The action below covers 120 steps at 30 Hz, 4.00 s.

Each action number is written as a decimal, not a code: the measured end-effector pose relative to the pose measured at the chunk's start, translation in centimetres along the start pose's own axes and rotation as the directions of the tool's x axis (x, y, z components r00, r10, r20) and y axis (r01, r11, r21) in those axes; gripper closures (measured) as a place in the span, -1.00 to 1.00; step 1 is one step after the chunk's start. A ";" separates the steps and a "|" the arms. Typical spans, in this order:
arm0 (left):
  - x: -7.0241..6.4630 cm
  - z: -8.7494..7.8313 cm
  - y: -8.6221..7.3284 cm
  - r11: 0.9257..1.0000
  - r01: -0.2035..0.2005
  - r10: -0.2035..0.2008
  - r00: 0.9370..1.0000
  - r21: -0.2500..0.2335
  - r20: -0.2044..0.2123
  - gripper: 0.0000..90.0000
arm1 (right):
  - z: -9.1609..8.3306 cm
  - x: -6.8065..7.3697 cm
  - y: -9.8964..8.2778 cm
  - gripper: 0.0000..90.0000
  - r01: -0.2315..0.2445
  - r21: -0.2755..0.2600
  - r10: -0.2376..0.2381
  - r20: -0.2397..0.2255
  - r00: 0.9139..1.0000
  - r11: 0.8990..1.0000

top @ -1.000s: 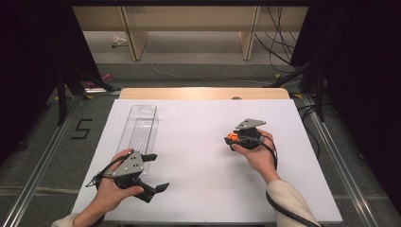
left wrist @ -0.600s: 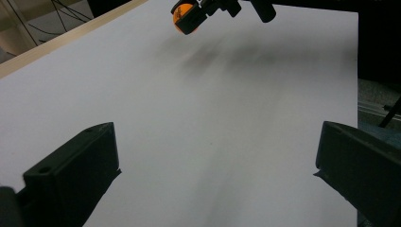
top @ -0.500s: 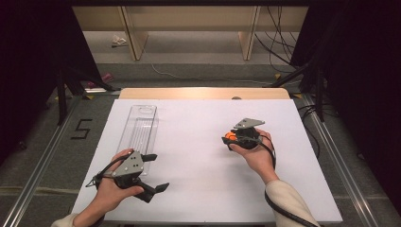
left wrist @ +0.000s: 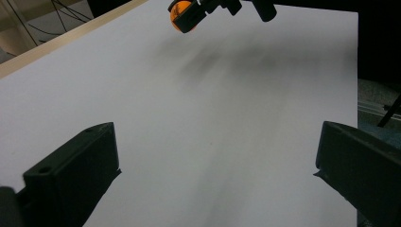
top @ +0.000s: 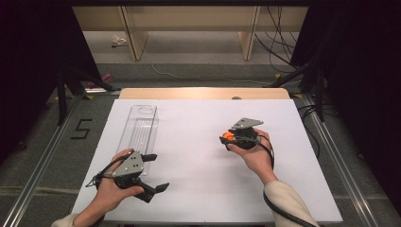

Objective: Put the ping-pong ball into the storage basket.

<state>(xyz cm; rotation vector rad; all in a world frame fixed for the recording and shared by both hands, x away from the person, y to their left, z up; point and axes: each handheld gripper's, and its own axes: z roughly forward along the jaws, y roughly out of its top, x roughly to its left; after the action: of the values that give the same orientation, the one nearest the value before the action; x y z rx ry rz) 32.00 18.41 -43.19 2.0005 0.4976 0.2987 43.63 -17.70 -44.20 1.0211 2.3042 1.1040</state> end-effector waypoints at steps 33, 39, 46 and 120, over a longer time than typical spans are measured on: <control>0.0 0.1 0.0 1.000 0.000 0.000 1.000 0.000 0.000 -1.00 | -0.3 0.9 0.9 0.14 0.010 -0.038 -0.011 -0.022 1.000 0.999; 0.0 0.0 0.0 1.000 -0.001 0.001 1.000 0.000 0.001 -1.00 | -0.3 1.3 1.1 0.14 0.014 -0.043 -0.015 -0.028 0.999 0.999; 0.0 0.0 0.0 1.000 0.000 0.000 1.000 0.000 0.002 -1.00 | -0.3 1.5 1.2 0.14 0.017 -0.044 -0.018 -0.033 0.999 0.999; 0.0 0.0 0.0 1.000 -0.003 0.003 1.000 0.004 0.005 -1.00 | 0.5 3.8 2.7 0.14 0.044 -0.073 -0.050 -0.083 0.995 0.996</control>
<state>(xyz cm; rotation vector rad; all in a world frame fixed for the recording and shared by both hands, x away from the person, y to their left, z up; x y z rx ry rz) 31.97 18.37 -43.24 2.0057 0.4922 0.2942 42.60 -13.47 -42.46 0.9053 2.3242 1.2222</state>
